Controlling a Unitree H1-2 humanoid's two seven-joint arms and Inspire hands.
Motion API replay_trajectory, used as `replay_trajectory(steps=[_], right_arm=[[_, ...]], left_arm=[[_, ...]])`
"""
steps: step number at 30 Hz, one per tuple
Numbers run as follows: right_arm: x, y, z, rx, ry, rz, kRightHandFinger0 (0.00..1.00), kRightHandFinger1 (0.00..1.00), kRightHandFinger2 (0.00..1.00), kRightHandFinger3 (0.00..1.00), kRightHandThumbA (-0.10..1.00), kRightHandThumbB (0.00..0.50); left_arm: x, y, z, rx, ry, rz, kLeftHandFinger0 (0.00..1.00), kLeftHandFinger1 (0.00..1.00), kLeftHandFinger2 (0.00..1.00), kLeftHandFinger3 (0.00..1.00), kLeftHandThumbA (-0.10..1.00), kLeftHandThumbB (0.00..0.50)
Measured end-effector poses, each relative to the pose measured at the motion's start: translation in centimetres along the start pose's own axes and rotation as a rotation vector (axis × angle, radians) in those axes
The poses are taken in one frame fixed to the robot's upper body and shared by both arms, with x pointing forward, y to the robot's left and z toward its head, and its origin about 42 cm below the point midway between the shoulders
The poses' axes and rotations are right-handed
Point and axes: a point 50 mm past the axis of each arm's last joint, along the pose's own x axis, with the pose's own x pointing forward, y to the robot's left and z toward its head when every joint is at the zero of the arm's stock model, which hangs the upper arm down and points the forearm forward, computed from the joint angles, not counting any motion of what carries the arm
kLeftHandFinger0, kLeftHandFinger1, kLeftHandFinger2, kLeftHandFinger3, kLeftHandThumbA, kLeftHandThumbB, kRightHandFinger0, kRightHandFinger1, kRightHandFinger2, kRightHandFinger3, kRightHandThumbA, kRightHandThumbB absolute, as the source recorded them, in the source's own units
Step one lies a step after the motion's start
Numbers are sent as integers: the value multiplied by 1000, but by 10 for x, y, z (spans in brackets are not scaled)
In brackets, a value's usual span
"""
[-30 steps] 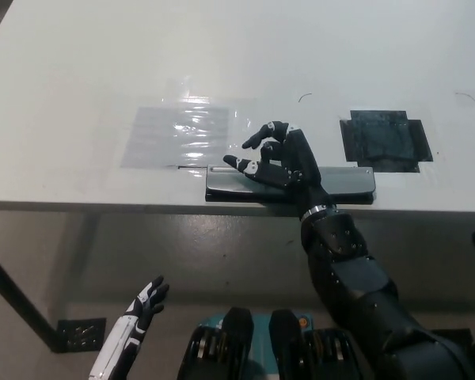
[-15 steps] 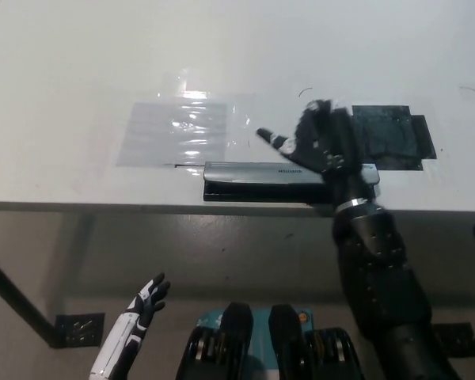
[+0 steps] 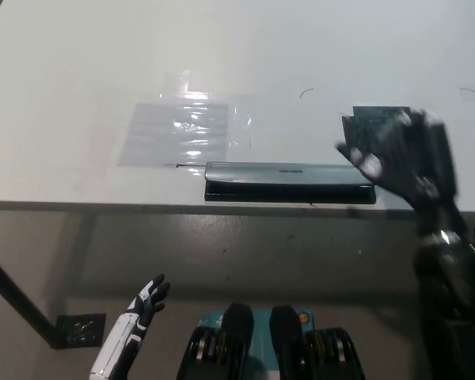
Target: The paper pin puncher is placed at the center of the table and close to the robot and the robot uses its right fist to press on the paper pin puncher
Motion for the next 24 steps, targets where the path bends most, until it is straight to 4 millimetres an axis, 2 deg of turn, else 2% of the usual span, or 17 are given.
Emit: replay_trajectory(steps=[1,2,3,4,5,6,7,8,9,10,11,12,15,19,20,21,24], right_arm=[[-15,-6,2,-11,10,-6,0,0,0,0,1000,164],[-15,-6,2,-11,10,-6,65,0,3,0,1000,158],[-41,-14,7,-28,28,-14,178,87,71,18,1000,144],[-49,-15,8,-32,34,-16,164,64,33,4,1000,143],[-67,-19,12,-41,46,-20,406,321,269,142,1000,152],[-84,-21,15,-47,58,-22,581,489,433,278,1000,140],[-101,-23,19,-52,72,-23,671,571,510,333,1000,137],[-117,-24,23,-54,88,-18,925,894,839,672,1000,145],[-134,-24,27,-56,105,-8,1000,1000,1000,954,1000,185],[-153,-23,31,-56,130,6,1000,1000,1000,1000,1000,282],[-167,-22,32,-60,157,20,1000,1000,1000,1000,1000,283],[-187,-21,31,-68,210,36,1000,1000,1000,1000,1000,316],[-215,-21,22,-78,308,68,1000,1000,1000,1000,1000,338],[-225,-18,4,-73,382,101,1000,1000,1000,1000,1000,328],[-228,-17,-1,-73,402,111,1000,1000,1000,1000,1000,368],[-229,-16,-3,-73,412,117,1000,1000,1000,1000,1000,376],[-231,-13,-15,-60,445,130,1000,1000,1000,1000,1000,345]], left_arm=[[0,0,0,0,0,0,1000,1000,1000,1000,1000,348],[0,0,0,0,0,0,1000,1000,1000,1000,1000,340],[0,0,0,0,0,0,1000,1000,1000,1000,1000,329],[0,0,0,0,0,0,1000,1000,1000,1000,1000,329],[0,0,0,0,0,0,1000,1000,1000,1000,1000,318],[0,0,0,0,0,1,1000,1000,1000,1000,1000,327],[0,0,0,-1,0,1,1000,1000,1000,1000,1000,329],[0,0,0,-1,-2,1,1000,1000,1000,1000,1000,352],[0,1,1,-1,-4,3,1000,1000,1000,1000,1000,352],[0,1,2,-1,-8,5,1000,1000,1000,1000,1000,345],[0,2,3,-2,-12,8,1000,1000,1000,1000,1000,346],[0,3,4,-4,-15,11,1000,1000,1000,1000,1000,311],[-2,3,3,-9,-14,16,1000,1000,1000,1000,1000,307],[-2,2,3,-20,-17,19,1000,1000,1000,1000,1000,281],[-4,2,2,-24,-15,20,1000,1000,1000,1000,1000,282],[-6,2,2,-26,-13,21,1000,1000,1000,1000,1000,276],[-10,1,0,-32,-7,24,1000,1000,1000,1000,1000,266]])
